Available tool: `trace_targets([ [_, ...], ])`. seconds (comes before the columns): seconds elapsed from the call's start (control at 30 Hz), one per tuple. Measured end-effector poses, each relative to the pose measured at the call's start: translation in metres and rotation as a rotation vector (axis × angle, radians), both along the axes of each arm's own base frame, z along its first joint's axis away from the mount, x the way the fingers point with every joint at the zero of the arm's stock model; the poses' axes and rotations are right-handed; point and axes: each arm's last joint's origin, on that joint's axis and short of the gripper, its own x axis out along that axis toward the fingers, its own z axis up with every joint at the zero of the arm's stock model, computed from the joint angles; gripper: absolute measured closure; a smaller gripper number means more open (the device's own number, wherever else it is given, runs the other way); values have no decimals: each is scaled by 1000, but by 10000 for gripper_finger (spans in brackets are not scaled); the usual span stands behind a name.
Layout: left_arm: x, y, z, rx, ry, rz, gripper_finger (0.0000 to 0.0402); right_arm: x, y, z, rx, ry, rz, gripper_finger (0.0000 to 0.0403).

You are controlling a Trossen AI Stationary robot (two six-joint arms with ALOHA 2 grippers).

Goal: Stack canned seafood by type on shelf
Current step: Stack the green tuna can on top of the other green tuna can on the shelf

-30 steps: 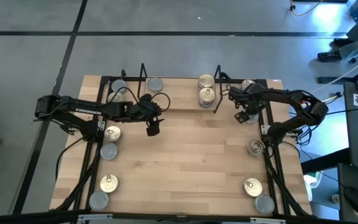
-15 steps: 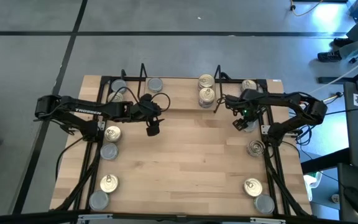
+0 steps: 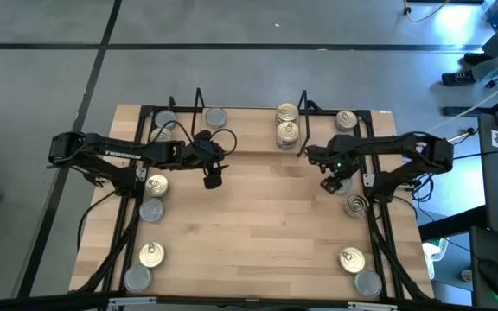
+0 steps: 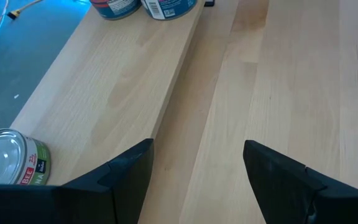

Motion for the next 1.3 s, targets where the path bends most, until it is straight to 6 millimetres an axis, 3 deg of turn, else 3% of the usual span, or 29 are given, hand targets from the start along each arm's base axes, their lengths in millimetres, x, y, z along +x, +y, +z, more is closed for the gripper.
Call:
trace_targets([
  [0.43, 1, -4, 0, -10, -6, -6, 153, 35, 43, -2, -34, -279, 194, 123],
  [0.87, 9, -54, 0, -95, -76, -121, 153, 71, 84, -2, -146, -622, 390, 123],
  [1.03, 21, -78, -14, -123, -97, -184, 153, 84, 97, -17, -207, -653, 464, 123],
  [1.3, 49, -102, -55, -187, -146, -199, 153, 107, 103, -29, -276, -804, 580, 123],
])
